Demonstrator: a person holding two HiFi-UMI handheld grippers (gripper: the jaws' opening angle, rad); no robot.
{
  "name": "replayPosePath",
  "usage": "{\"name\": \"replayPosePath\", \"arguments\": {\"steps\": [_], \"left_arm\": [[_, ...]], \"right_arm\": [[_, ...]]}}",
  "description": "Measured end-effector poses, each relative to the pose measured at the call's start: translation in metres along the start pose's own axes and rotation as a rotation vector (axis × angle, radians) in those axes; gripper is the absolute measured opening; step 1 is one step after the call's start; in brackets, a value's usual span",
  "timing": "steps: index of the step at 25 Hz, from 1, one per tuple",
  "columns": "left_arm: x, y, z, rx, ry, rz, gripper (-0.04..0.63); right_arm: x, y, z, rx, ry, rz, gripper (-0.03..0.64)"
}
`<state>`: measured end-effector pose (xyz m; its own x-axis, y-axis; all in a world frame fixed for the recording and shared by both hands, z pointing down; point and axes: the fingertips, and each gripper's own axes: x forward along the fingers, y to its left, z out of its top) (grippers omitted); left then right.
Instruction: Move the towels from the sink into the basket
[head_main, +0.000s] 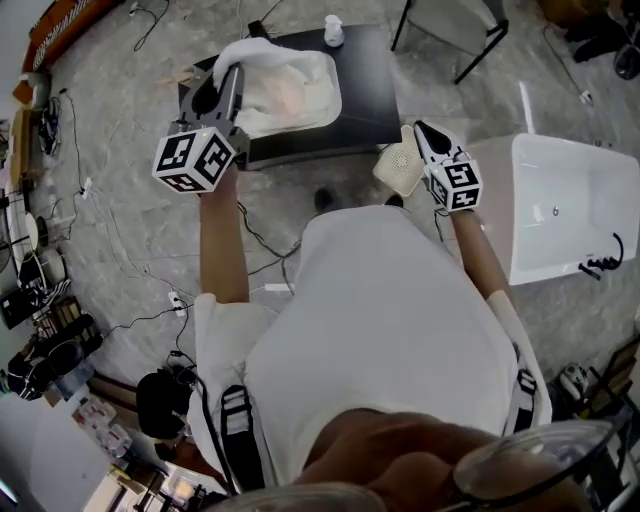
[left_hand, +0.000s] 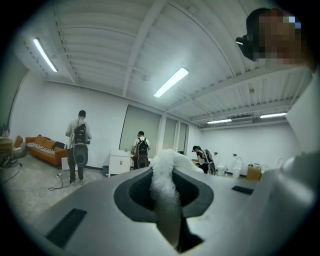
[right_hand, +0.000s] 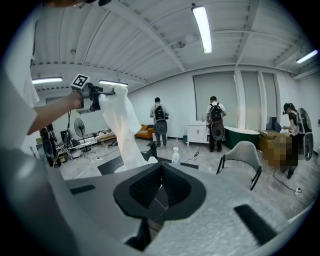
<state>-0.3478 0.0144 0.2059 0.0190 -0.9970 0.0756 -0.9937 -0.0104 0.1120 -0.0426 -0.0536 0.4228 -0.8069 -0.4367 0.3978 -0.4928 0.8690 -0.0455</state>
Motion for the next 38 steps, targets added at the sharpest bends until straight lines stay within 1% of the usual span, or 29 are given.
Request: {"name": "replayPosePath", "arguments": {"steps": [3,7,9,12,14,16,20,23,26,30,33,38], "left_arm": [[-0.008,-0.007,0.03,0.006,-0.076,-0.028,0.055],[-0.019,-0.015,0.066,0.009,-0.119,-0.091,0.055],[-0.017,-0.018,0.07,0.011,-0.116,-0.12,0.055],[-0.017,-0.026,0.064,0.013,-0.099,-0.172,0.055],[-0.02,-0.043,0.059,0.012,-0.087,-0.221,0.055],[-0.019,-0.063,0.056,0.022,-0.056,-0.27,0.055],[-0.005,-0.107,0.079,0.046,-0.035,-0.427,0.055],[0.012,-0.151,0.08,0.056,-0.03,-0.56,0.055],[0.039,-0.205,0.087,0.053,-0.034,-0.699,0.055],[0.051,-0.285,0.109,0.044,-0.052,-0.875,0.055],[0.059,-0.334,0.095,0.036,-0.046,-0.962,0.055],[0.072,-0.392,0.07,0.016,0.017,-1.061,0.056]], "right_arm": [[0.009,-0.001,-0.006,-0.007,-0.009,0.02,-0.003],[0.018,0.006,0.0,-0.023,-0.024,0.039,-0.003],[0.025,0.008,0.003,-0.029,-0.028,0.045,-0.003],[0.03,0.016,0.004,-0.029,-0.039,0.041,-0.003],[0.025,0.021,-0.001,-0.026,-0.045,0.027,-0.003],[0.017,0.023,-0.007,-0.016,-0.051,0.001,-0.003],[-0.011,0.019,0.005,0.016,-0.064,-0.097,-0.003],[-0.04,0.007,-0.004,0.047,-0.076,-0.187,-0.003],[-0.075,-0.022,-0.009,0.08,-0.085,-0.286,-0.003],[-0.143,-0.045,-0.013,0.129,-0.1,-0.427,-0.003],[-0.185,-0.058,-0.038,0.158,-0.109,-0.521,-0.003],[-0.241,-0.066,-0.062,0.196,-0.101,-0.646,-0.003]]}}
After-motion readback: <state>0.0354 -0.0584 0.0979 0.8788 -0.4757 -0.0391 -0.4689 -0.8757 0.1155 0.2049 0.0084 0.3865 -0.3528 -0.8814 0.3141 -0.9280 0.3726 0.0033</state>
